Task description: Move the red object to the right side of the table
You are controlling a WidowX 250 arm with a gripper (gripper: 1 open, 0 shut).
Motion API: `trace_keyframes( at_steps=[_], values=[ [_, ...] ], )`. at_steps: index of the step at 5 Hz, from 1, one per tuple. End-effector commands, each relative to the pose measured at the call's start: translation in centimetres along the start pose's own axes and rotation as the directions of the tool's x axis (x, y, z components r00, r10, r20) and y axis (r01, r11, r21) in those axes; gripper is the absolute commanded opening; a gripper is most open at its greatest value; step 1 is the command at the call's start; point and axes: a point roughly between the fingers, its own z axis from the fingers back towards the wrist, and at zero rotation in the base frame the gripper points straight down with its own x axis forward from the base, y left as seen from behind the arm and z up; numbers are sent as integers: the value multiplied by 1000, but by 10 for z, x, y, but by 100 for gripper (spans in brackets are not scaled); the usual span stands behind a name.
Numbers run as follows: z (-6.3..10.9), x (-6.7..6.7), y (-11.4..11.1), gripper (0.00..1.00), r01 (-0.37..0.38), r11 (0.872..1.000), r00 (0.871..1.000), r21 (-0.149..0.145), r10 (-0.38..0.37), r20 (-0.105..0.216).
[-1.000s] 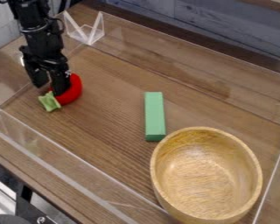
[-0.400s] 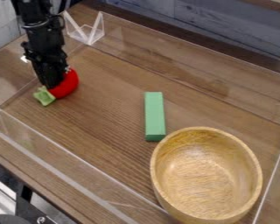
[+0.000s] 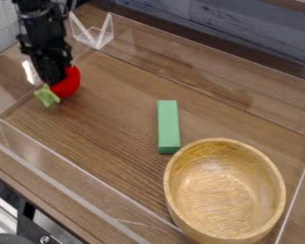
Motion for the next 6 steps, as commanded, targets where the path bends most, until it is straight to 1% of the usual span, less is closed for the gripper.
trace_keyframes(
  at_steps=[1,2,3,4,5,6],
  values=[
    [40,15,-20,0,-25,999,995,41,21,93],
    [39,22,-54,0,-6,999,995,32,2,95],
    [36,36,-96,0,123,992,988,24,-124,86],
    [35,52,-142,0,239,971,967,13,-239,83],
    [28,66,-188,0,313,950,946,2,-312,85],
    [12,74,-233,0,386,923,920,-6,-384,71]
  ],
)
